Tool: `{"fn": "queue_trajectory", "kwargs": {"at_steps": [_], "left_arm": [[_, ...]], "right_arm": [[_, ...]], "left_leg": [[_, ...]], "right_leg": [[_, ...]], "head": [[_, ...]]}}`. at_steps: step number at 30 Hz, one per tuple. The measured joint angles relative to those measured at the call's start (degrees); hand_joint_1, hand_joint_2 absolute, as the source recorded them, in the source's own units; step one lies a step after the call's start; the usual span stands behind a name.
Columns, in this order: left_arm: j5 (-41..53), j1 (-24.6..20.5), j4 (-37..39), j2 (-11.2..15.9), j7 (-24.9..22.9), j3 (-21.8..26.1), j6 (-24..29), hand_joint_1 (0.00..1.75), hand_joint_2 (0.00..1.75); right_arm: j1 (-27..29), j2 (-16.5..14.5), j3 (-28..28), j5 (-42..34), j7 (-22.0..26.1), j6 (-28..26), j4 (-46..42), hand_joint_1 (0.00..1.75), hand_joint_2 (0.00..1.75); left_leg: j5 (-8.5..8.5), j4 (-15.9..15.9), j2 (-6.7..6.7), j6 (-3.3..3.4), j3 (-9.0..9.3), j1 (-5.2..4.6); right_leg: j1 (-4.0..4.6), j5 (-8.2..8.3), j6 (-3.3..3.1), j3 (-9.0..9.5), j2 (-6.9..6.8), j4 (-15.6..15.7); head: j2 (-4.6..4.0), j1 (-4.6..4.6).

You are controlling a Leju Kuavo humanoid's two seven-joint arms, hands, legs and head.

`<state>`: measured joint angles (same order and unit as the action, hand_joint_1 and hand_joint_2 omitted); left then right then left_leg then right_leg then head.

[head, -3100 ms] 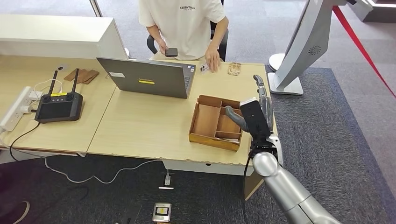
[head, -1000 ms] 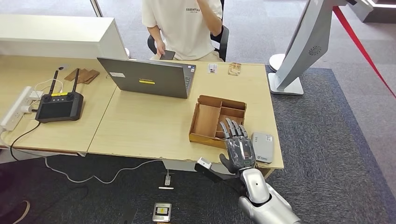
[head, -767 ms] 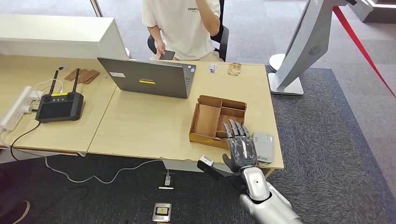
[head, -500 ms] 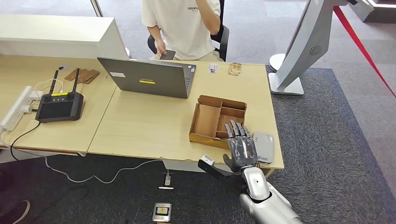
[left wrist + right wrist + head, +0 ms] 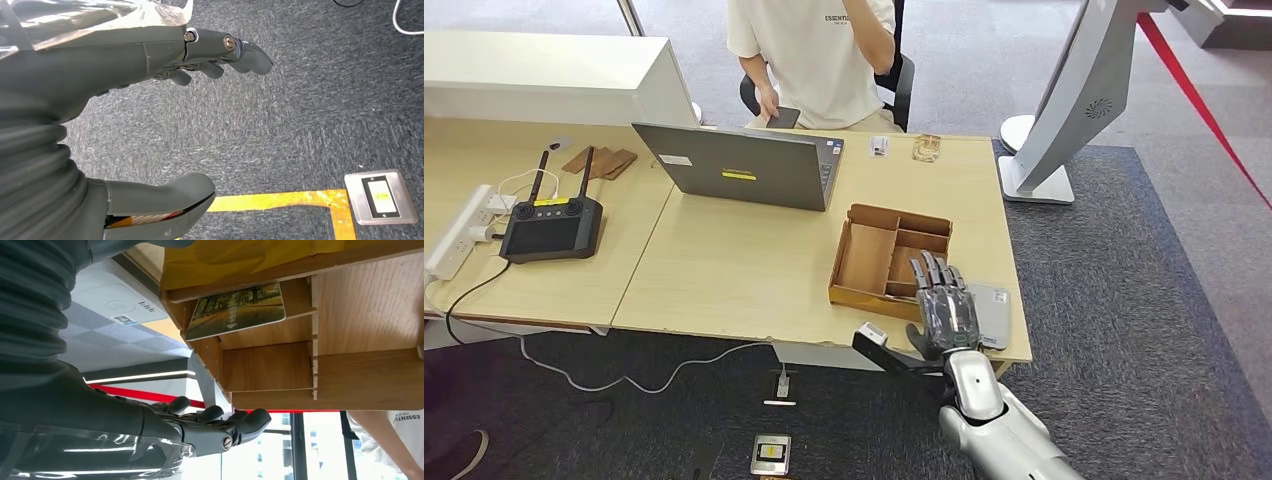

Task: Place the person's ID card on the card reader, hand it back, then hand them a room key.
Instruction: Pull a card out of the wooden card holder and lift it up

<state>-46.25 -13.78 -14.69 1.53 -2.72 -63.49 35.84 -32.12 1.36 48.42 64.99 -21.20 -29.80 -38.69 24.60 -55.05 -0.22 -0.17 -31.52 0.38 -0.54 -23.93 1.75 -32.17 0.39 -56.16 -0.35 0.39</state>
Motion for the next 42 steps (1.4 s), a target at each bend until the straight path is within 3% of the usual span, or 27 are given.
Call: {"fn": "queue_trajectory", "kwargs": {"at_steps": [22,24,25,28,29,32,36,40,42], "left_arm": [[0.27,-0.32,0.00,-0.16,-0.34,-0.93,-0.01,0.00,1.75],[0.26,-0.33,0.00,-0.20,-0.34,-0.97,-0.01,0.00,1.75],[0.26,-0.33,0.00,-0.22,-0.34,-0.98,-0.01,0.00,1.75],[0.27,-0.35,0.00,-0.26,-0.34,-1.00,-0.01,0.00,1.75],[0.27,-0.35,0.00,-0.26,-0.34,-1.01,-0.01,0.00,1.75],[0.28,-0.37,0.00,-0.26,-0.44,-1.01,-0.02,0.00,1.75],[0.28,-0.39,0.00,-0.26,-0.60,-1.01,-0.03,0.00,1.75],[0.25,-0.39,0.00,-0.26,-0.64,-1.01,-0.03,0.00,1.75],[0.22,-0.39,0.00,-0.26,-0.64,-1.01,-0.02,0.00,1.75]], "right_arm": [[-0.05,0.13,-1.13,-0.61,-0.66,0.03,1.22,0.03,1.75],[-0.05,0.13,-1.24,-0.62,-0.66,0.06,1.26,0.21,1.75],[-0.05,0.13,-1.29,-0.62,-0.66,0.07,1.27,0.43,1.75],[-0.05,0.12,-1.36,-0.62,-0.56,0.15,1.27,1.33,1.75],[-0.05,0.12,-1.37,-0.62,-0.49,0.22,1.27,1.44,1.75],[-0.04,0.10,-1.37,-0.62,-0.36,0.47,1.27,1.44,1.75],[-0.03,0.09,-1.37,-0.62,-0.30,0.80,1.21,1.15,1.75],[-0.03,0.05,-1.37,-0.51,-0.14,1.07,1.21,1.64,1.75],[-0.06,-0.07,-1.37,-0.41,0.09,1.34,1.20,1.67,1.75]], "left_leg": [[0.00,0.00,0.00,0.00,0.00,0.00],[0.00,0.00,0.00,0.00,0.00,0.00],[0.00,0.00,0.00,0.00,0.00,0.00],[0.00,0.00,0.00,0.00,0.00,0.00],[0.00,0.00,0.00,0.00,0.00,0.00],[0.00,0.00,0.00,0.00,0.00,0.00],[0.00,0.00,0.00,0.00,0.00,0.00],[0.00,0.00,0.00,0.00,-0.01,0.00],[0.00,0.00,0.00,0.00,-0.01,0.00]], "right_leg": [[0.00,0.00,0.00,-0.01,0.00,0.00],[0.00,0.00,0.00,-0.01,0.00,0.00],[0.00,0.00,0.00,-0.01,0.00,0.00],[0.00,0.00,0.00,-0.01,0.00,0.00],[0.00,0.00,0.00,-0.01,0.00,0.00],[0.00,0.00,0.00,-0.01,0.00,0.00],[0.00,0.00,0.00,0.00,0.00,0.00],[0.00,0.00,0.00,0.00,0.00,0.00],[0.00,0.00,0.00,0.00,0.00,0.00]], "head": [[0.00,0.00],[0.00,0.00],[0.00,0.00],[0.00,0.00],[0.00,0.00],[0.00,0.00],[0.00,0.01],[0.00,0.00],[0.00,0.00]]}}
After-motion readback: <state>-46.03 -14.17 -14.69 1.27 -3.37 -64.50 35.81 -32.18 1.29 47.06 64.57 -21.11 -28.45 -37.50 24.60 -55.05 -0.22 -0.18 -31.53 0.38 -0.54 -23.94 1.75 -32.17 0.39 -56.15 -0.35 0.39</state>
